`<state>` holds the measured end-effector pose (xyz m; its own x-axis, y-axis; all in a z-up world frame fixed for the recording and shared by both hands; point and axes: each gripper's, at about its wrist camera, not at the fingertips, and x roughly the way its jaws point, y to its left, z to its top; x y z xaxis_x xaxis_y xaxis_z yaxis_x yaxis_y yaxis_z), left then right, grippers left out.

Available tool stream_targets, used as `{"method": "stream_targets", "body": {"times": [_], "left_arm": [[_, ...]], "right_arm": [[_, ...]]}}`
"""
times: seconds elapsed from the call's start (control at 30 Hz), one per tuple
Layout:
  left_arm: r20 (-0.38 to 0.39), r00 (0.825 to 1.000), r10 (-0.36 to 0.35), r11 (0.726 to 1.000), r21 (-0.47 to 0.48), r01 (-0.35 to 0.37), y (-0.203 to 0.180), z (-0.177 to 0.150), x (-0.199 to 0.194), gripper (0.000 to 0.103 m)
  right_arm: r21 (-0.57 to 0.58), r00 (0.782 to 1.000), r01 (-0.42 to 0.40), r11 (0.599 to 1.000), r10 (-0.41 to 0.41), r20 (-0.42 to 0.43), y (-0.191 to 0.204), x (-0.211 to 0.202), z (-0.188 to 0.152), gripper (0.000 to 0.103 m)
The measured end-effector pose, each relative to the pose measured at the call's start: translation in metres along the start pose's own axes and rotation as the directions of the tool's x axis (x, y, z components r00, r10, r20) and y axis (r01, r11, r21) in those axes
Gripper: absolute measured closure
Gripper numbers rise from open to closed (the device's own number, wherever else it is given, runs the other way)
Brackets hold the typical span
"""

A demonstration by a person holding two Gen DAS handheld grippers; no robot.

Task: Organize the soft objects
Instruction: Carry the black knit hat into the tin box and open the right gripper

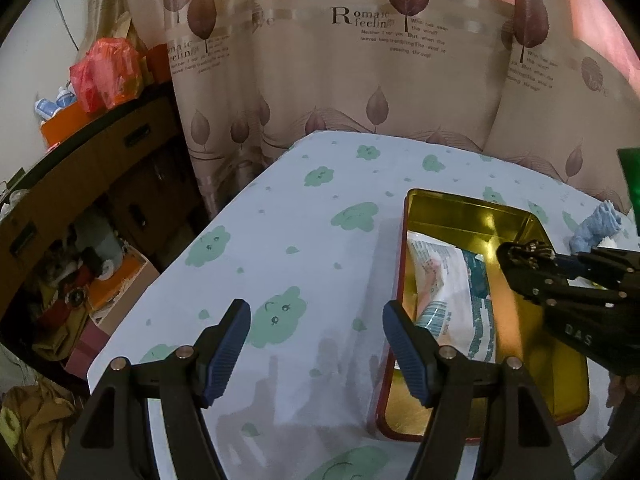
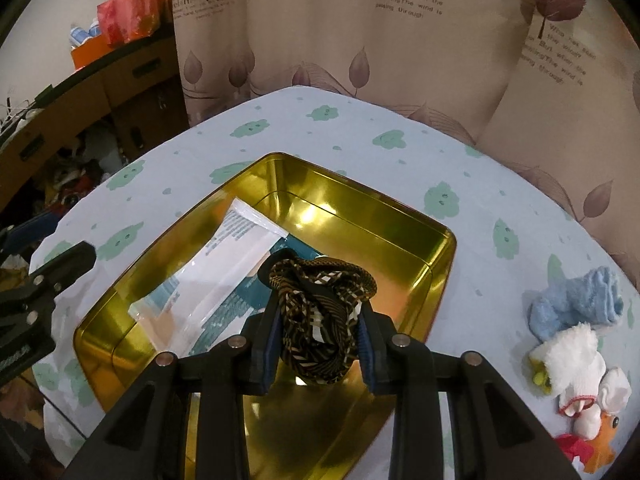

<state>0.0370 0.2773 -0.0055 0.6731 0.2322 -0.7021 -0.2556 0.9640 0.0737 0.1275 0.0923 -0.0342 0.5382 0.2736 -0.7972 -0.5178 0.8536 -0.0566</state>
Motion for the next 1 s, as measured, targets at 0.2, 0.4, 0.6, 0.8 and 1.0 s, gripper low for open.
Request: {"method": "stream_targets", "body": {"times": [0.2,0.4,0.6,0.8,1.0], "left_arm": [[-0.006,1.000,-0.004,1.000,-0.002,0.004,-0.001,-0.001,0.001,0.032],[-0.007,1.000,-0.003,1.000,-0.011,0.003,0.000,-0.001,0.001,0.032],[-0.013,1.000,-0.007,1.000,-0.016,0.006,0.002,-0.001,0.003,0.032],[-0.017,1.000,-0.001,1.000,-0.010,0.001,0.002,-0.002,0.004,0.032],[-0.011,1.000,0.006,1.000,-0.008,-0.006,0.000,-0.002,0.004,0.032]], "right_arm": [[0.011,1.000,-0.004,1.000,0.004,-0.020,0.001,0.012,-0.001,0.070],[0.027,1.000,-0.019,0.999,0.019,-0.011,0.004,0.014,-0.001,0.048],[0.028,0.999,-0.018,0.999,0.017,0.029,0.005,0.002,-0.003,0.038],[0.045,0.997,-0.037,0.998,0.034,0.067,-0.004,-0.022,-0.012,0.038],[0.073,0.996,-0.022,0.997,0.016,0.090,-0.027,-0.051,-0.029,0.038]]}}
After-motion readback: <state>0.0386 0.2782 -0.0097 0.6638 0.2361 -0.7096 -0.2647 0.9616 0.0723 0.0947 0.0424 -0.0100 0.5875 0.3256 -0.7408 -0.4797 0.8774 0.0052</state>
